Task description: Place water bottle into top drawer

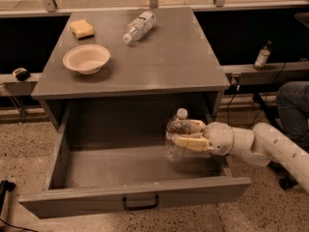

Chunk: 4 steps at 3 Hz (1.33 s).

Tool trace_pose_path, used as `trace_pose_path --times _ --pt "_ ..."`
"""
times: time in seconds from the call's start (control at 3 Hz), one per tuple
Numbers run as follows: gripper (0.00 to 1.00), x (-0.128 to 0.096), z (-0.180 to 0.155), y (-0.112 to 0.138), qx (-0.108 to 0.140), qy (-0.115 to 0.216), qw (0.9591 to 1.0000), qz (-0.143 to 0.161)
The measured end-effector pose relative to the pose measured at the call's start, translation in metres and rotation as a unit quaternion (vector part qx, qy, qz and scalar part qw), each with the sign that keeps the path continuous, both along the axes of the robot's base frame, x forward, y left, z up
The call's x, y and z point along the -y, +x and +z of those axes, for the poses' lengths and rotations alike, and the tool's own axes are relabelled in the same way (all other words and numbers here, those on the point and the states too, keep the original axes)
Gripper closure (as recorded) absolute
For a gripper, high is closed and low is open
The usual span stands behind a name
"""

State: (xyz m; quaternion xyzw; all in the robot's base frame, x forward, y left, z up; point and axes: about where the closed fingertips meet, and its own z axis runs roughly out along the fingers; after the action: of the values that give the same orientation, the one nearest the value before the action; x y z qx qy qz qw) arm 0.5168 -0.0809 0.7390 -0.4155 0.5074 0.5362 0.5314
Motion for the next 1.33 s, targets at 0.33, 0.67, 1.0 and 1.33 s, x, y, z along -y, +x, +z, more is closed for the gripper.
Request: trace_pose_path --times 0.33,0.67,1.0,1.33 --pt "0.81 -0.0060 -0.0141 -0.0052 0.024 0.018 0.9994 0.019" --pt "0.57 -0.0063 -0.0150 -0.0055 0.025 0.019 0.9993 0.020" --pt "0.34 -0.0063 -0.0150 -0.0055 0.025 0.019 0.9993 0.020" --pt "0.11 -0.0063 -0.0149 -0.0055 0.025 0.019 0.9993 0.020"
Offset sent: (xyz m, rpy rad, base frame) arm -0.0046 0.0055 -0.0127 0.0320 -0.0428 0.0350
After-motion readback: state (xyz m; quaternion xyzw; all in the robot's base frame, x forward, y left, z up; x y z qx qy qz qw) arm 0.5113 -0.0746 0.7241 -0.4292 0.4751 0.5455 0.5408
